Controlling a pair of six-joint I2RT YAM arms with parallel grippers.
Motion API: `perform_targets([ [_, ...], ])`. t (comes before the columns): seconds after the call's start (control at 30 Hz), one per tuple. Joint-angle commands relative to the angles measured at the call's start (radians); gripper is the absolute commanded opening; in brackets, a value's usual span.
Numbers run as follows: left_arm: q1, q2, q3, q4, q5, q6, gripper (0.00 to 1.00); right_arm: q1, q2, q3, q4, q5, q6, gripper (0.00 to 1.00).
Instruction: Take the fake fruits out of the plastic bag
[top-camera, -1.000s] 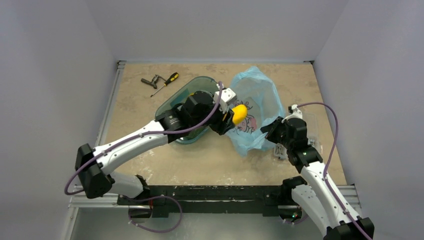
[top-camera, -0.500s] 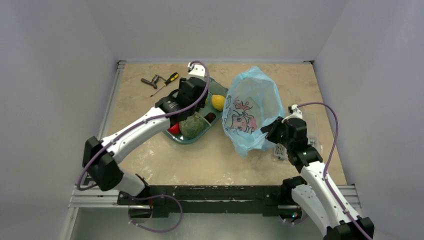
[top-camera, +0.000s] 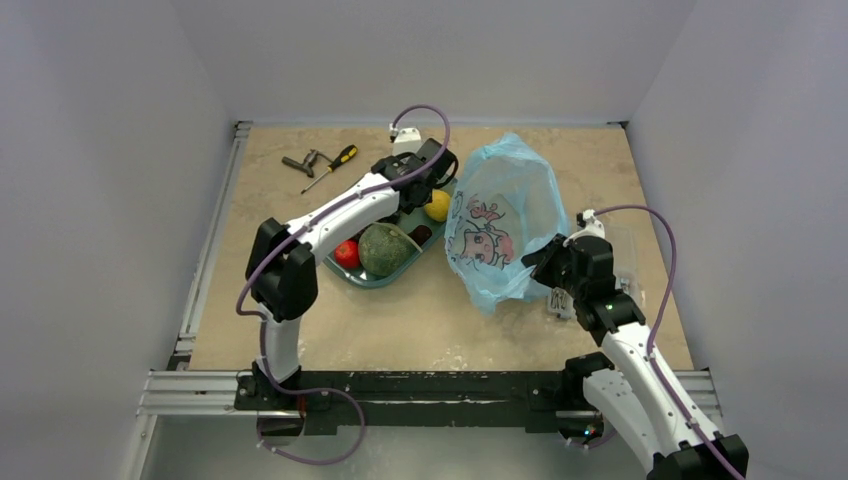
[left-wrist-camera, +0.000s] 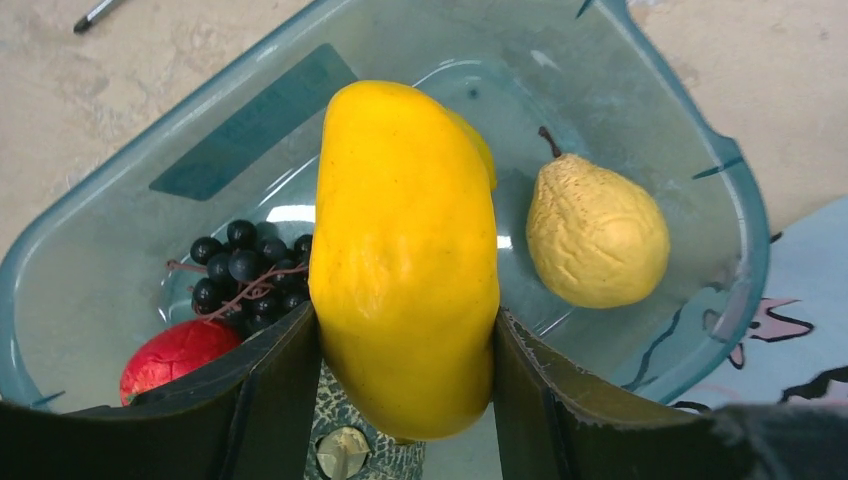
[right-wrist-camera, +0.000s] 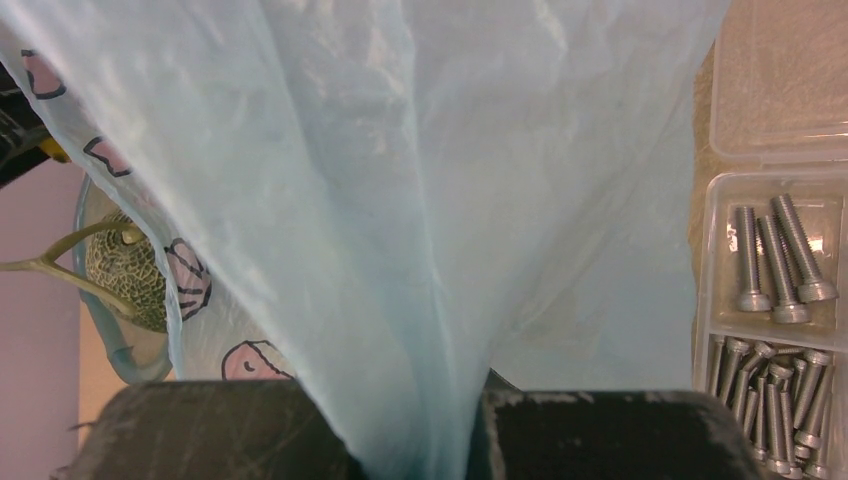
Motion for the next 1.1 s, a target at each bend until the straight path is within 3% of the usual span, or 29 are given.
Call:
perform_targets([
  [0.0,0.003,0.016,0.022,-0.057,-0.012,-0.130,0.00,-0.005,0.003,0.042,0.014,0.026,-0.003,0.00],
  [0.07,0.003,0.016,0.000,-0.018,0.004,-0.125,0.04,-0.005,0.005,0.039,0.018,0.027,-0.003,0.00],
  [0.3,0.003,0.034,-0.004,-0.016,0.044,-0.134,0.39,-0.005,0.018,0.036,0.037,0.031,0.010,0.00],
  [0.43,0.004,0.023,-0.012,-0.023,0.041,-0.126,0.67,-0.005,0.022,0.034,0.071,0.024,0.058,0.00],
  [0.53,0.007,0.000,-0.026,-0.019,0.040,-0.107,0.95,-0.005,0.041,0.046,0.094,0.033,0.095,0.00],
  [0.57,0.007,-0.010,-0.032,-0.012,0.040,-0.098,0.99,-0.006,0.051,0.054,0.103,0.040,0.104,0.00],
  [0.87,0.009,-0.176,-0.131,0.044,0.055,-0.001,1.00,-0.059,0.205,0.161,0.219,0.060,0.137,0.00],
  [1.07,0.009,-0.374,-0.291,0.136,0.144,0.068,1.00,-0.164,0.373,0.281,0.286,0.072,0.091,0.00],
])
